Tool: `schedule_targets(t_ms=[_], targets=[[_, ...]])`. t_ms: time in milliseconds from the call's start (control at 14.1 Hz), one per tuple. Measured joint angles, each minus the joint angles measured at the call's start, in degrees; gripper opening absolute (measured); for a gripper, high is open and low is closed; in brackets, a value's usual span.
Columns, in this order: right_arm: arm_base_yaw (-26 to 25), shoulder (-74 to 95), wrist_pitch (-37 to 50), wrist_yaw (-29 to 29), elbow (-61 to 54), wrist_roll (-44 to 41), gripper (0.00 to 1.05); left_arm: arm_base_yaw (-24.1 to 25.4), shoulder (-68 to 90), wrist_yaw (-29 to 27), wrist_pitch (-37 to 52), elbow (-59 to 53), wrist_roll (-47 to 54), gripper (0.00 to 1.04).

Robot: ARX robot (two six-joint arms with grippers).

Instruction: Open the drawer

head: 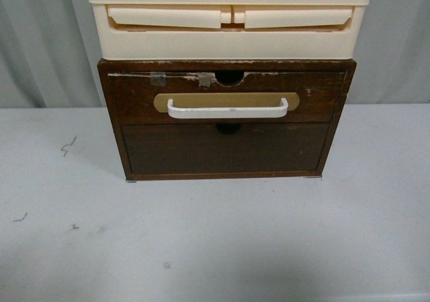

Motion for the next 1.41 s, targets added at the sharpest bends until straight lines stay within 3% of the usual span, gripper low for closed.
schedule_targets(t_ms=[1131, 1202, 1273, 1414], targets=[[0.0, 0.1, -0.3, 0.1, 0.0, 0.0, 0.98, 0.0, 0.0, 0.0, 0.0, 0.0, 0.0, 0.98], [-0.4, 9.1, -12.4, 1.6, 5.2, 1.4, 0.98, -1.4, 2.1, -4.0, -7.5, 2.3, -2.2, 0.98], [-3.0, 19.9, -10.5, -1.7, 7.9, 3.5, 0.98, -6.3, 13.5, -10.7, -15.3, 7.9, -8.4, 0.98], [-6.5, 37.6, 3.5, -12.6, 9.6, 10.9, 0.98, -8.1, 34.5, -6.4, -4.5, 15.3, -24.7, 0.98]])
